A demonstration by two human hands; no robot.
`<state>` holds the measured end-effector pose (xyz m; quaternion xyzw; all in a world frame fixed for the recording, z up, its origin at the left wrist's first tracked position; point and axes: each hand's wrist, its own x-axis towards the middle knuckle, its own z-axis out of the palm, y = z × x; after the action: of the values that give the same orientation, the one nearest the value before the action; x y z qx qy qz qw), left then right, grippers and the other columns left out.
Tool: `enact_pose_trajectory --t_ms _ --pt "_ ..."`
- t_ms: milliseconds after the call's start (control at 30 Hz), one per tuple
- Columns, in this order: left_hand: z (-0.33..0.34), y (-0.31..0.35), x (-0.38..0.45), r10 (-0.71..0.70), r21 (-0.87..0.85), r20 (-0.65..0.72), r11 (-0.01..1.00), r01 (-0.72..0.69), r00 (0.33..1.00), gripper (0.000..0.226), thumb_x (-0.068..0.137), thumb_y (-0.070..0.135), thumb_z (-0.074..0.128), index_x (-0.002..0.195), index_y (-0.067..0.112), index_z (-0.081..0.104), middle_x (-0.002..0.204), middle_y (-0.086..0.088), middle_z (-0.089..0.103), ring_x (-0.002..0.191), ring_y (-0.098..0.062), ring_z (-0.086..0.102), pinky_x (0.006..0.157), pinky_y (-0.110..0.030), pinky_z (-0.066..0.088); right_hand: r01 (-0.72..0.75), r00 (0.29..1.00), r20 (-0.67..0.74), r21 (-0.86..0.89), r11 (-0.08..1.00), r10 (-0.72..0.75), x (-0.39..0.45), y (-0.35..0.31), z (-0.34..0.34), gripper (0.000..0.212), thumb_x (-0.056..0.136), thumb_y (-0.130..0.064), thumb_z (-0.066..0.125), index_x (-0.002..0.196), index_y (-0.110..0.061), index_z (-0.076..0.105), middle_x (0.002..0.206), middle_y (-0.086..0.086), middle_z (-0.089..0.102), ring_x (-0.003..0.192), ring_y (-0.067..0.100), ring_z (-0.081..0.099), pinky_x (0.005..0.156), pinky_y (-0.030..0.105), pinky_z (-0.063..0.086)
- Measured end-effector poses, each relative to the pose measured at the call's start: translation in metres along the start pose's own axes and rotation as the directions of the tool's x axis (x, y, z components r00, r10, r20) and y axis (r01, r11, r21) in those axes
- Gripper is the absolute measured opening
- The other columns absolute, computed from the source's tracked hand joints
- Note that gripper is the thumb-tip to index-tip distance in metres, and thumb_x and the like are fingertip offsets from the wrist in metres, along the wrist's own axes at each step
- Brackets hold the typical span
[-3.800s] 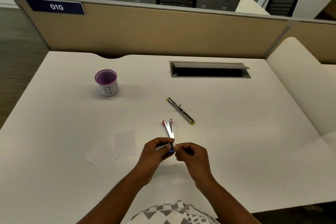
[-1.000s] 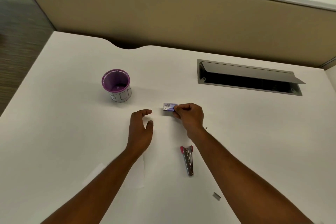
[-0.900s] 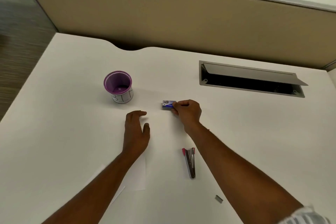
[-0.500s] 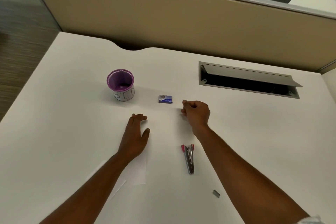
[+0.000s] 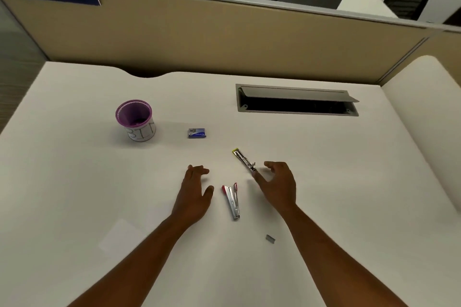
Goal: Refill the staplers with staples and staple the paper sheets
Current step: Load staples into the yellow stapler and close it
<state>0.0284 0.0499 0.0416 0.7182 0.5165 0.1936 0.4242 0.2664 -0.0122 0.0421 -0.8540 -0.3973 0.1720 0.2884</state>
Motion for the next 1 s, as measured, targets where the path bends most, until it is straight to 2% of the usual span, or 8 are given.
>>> enact_pose_trajectory --t_ms 133,333,467,567,633,733,833,1000 --pt "0.001 0.006 -0.009 -0.022 -0.006 0.015 1.000 0.023 1.000 0.046 0.095 0.011 0.063 0.139 0.013 0.047 0.153 -0.004 0.042 0.154 -0.021 0.018 0.119 -0.029 0.021 0.011 0.993 0.114 -0.165 0.986 0.007 -0.004 0.012 0.006 0.040 0.082 -0.043 0.077 0.116 -0.024 0.071 0.114 -0.005 0.059 0.108 0.019 0.058 0.083 0.032 0.049" --pt "-0.009 0.016 -0.025 -0.034 -0.041 -0.025 0.999 0.033 0.999 0.042 0.096 0.010 0.062 0.136 0.015 0.050 0.148 0.000 0.047 0.151 -0.017 0.026 0.115 -0.023 0.021 -0.037 0.996 0.072 -0.105 0.994 0.044 -0.011 0.005 0.002 0.014 0.087 -0.028 0.072 0.099 -0.025 0.075 0.101 -0.005 0.066 0.096 0.020 0.066 0.075 0.026 0.042" --pt "-0.009 0.036 -0.036 -0.152 -0.286 -0.066 0.950 0.127 0.986 0.031 0.097 0.008 0.060 0.125 0.022 0.060 0.131 0.011 0.061 0.130 -0.011 0.052 0.108 -0.023 0.037 -0.012 1.000 -0.004 0.009 1.000 0.012 -0.040 -0.016 -0.008 0.006 0.085 -0.031 0.075 0.091 -0.030 0.075 0.093 -0.009 0.067 0.087 0.014 0.066 0.075 0.028 0.047" --pt "-0.006 0.052 -0.042 -0.286 -0.570 0.084 0.772 0.282 0.954 0.023 0.099 0.011 0.059 0.119 0.021 0.062 0.122 0.005 0.069 0.120 -0.015 0.062 0.102 -0.028 0.048 0.019 0.999 -0.045 0.142 0.990 -0.012 -0.077 -0.031 -0.016 0.011 0.081 -0.031 0.080 0.084 -0.036 0.071 0.087 -0.015 0.067 0.077 0.002 0.065 0.071 0.022 0.049" --pt "-0.002 0.060 -0.047 -0.331 -0.749 0.218 0.547 0.375 0.918 0.023 0.101 0.016 0.056 0.123 0.013 0.059 0.125 -0.008 0.068 0.121 -0.024 0.063 0.109 -0.040 0.047 0.044 0.999 -0.039 0.221 0.974 -0.036 -0.104 -0.036 -0.021 0.020 0.078 -0.030 0.083 0.080 -0.043 0.067 0.085 -0.019 0.068 0.077 -0.003 0.065 0.066 0.010 0.044" --pt "0.002 0.061 -0.055 -0.334 -0.859 0.299 0.315 0.405 0.894 0.024 0.103 0.013 0.052 0.122 0.003 0.061 0.124 -0.020 0.069 0.116 -0.035 0.067 0.104 -0.047 0.051 0.064 0.997 0.020 0.271 0.961 -0.072 -0.140 -0.034 -0.025 0.021 0.075 -0.030 0.086 0.082 -0.040 0.069 0.083 -0.020 0.069 0.080 -0.003 0.066 0.063 0.011 0.047" --pt "0.007 0.050 -0.071 -0.320 -0.861 0.289 0.326 0.391 0.902 0.019 0.101 0.015 0.057 0.112 0.005 0.069 0.113 -0.016 0.075 0.106 -0.032 0.072 0.084 -0.042 0.061 0.049 0.989 0.116 0.305 0.951 -0.088 -0.171 -0.022 -0.024 0.022 0.072 -0.029 0.089 0.086 -0.036 0.072 0.083 -0.020 0.070 0.078 0.004 0.068 0.066 0.017 0.054" --pt "0.022 0.020 -0.105 -0.351 -0.793 0.320 0.408 0.452 0.880 0.022 0.102 0.011 0.054 0.119 0.006 0.067 0.105 -0.015 0.075 0.102 -0.033 0.074 0.092 -0.051 0.058 -0.094 0.968 0.249 0.380 0.920 -0.004 -0.191 0.010 -0.032 0.011 0.079 -0.038 0.083 0.086 -0.033 0.076 0.087 -0.019 0.074 0.080 0.003 0.069 0.068 0.015 0.054"
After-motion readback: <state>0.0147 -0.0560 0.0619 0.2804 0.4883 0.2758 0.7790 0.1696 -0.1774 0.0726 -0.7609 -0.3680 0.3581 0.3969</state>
